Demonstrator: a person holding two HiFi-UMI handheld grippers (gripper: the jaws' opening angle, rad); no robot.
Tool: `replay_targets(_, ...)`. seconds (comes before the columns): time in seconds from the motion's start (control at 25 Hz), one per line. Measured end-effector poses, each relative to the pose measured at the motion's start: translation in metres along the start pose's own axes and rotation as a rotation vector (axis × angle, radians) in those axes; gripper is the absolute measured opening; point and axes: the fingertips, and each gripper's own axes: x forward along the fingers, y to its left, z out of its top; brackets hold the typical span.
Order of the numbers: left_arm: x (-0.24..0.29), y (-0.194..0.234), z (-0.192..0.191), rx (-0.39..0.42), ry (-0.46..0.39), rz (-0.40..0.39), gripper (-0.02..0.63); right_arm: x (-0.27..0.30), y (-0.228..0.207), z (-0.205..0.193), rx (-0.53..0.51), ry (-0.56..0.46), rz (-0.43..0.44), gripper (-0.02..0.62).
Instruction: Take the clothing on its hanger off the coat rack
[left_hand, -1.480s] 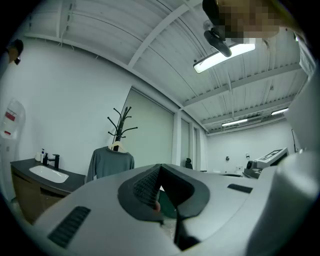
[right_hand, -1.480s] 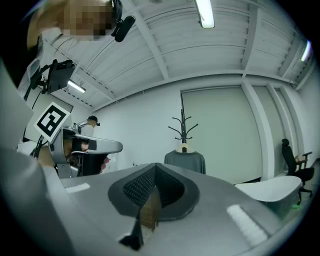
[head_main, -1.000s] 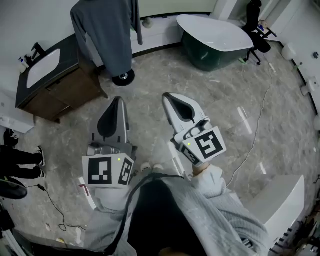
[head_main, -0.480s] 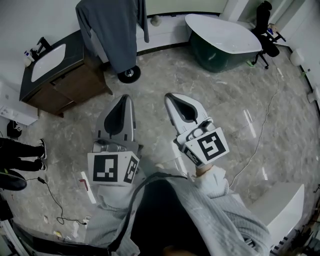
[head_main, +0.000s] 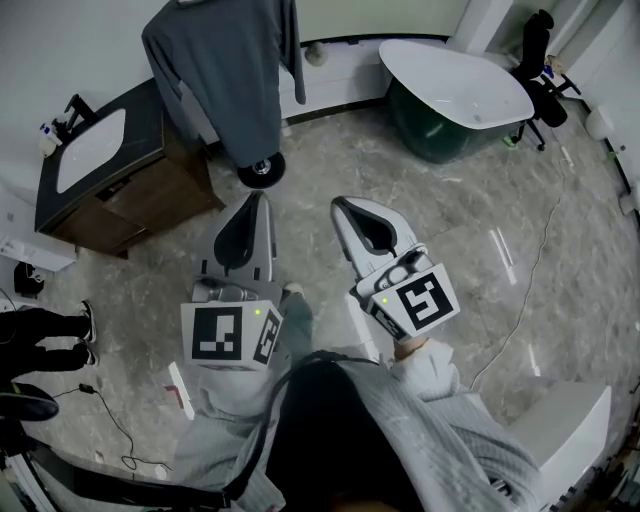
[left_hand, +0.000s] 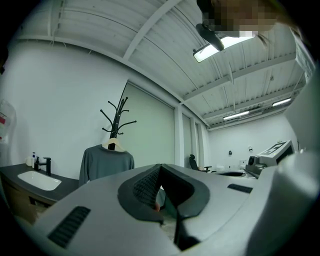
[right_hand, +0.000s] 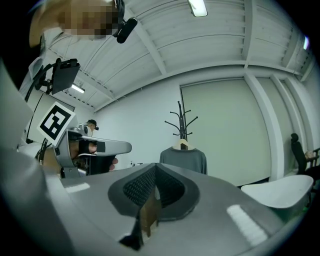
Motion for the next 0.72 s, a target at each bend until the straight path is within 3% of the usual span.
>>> replay_targets(0.36,0.145,0.093,0.022,0.017,-0.024,-0.033,0.005,0.145,-0.093,0.023,-0.028,-0.042,-0.029,0.002)
replay_targets(0.72,0.27,0.162,-0.021,0.018,0.061,0.025,0.005,0.258,-0.196,-0.024,0.019,0.019,-0.016,0.002)
